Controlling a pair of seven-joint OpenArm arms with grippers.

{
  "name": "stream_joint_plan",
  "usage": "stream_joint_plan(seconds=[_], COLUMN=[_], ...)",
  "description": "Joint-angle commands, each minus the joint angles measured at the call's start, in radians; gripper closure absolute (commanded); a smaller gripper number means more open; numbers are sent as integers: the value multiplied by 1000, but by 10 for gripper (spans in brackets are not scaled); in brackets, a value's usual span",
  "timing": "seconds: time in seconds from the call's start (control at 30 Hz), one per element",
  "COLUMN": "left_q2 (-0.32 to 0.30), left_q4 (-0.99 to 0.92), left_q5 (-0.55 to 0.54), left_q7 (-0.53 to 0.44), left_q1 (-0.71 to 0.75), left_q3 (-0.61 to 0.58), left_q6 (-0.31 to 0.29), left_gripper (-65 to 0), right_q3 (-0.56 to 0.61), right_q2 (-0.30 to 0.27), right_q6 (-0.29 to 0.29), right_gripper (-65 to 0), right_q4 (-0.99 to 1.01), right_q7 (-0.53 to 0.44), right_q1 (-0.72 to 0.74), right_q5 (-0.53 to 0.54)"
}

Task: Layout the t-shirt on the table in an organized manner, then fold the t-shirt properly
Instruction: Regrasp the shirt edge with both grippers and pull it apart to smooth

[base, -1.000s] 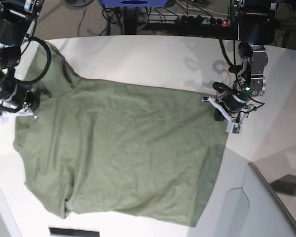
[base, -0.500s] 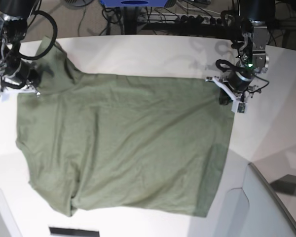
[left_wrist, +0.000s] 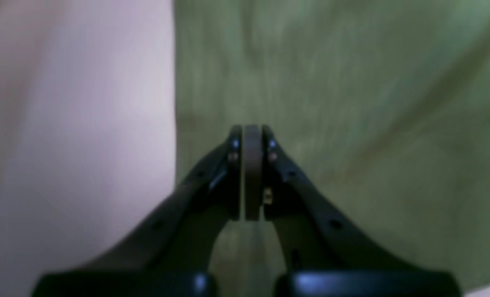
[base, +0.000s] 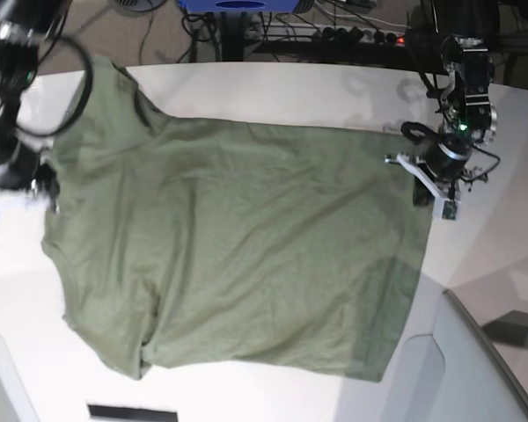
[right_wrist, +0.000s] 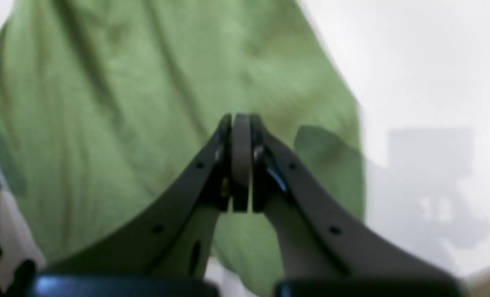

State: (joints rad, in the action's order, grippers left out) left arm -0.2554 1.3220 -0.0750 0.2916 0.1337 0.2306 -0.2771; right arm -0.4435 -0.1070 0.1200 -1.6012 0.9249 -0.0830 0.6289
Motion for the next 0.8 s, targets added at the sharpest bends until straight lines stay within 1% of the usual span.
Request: stream_joint_plan(seconds=[0.0,0.1,0.17,0.3,0.4,0.47,0.53,0.6,0.67,0.77], left_q2=[-9,-8,-8,-15,-17,-17,-17,-17,-17,-8], left_q4=[23,-16,-58,-186,-273,-310,-330,-338,-339,-339], left_q5=[-3,-3,-3,-3,-3,-1,-1,1,37,114], left_q7=[-19,-19,-19,-27,-30,-56,-87,-96,-98,-99], left_q1=[-22,-59,-85,-148,-187,-196,-196,-193,-191,-190], left_q3=[2,2,5,11,11,11,5,3,2,2], left_q6=[3,3,3,3,3,3,3,3,3,3], left_gripper=[0,0,0,0,0,0,0,0,0,0], right_q3=[21,110,165,203,200,199,197,197,196,147], right_q2=[-27,-78,-109,-136,-139,-162,-171,-182,-191,-187], right_q6=[-3,-7,-24,-32,-32,-29,-24,-21,-16,51], right_gripper=[-8,-2,0,0,0,0,0,0,0,0], right_q4=[37,226,364,603,707,760,816,864,878,849], right_q7=[-7,-39,-79,-152,-224,-270,-301,-327,-338,-356], right_q1=[61,210,297,400,411,407,406,406,392,357], right_q5=[4,4,4,4,4,4,4,4,6,6])
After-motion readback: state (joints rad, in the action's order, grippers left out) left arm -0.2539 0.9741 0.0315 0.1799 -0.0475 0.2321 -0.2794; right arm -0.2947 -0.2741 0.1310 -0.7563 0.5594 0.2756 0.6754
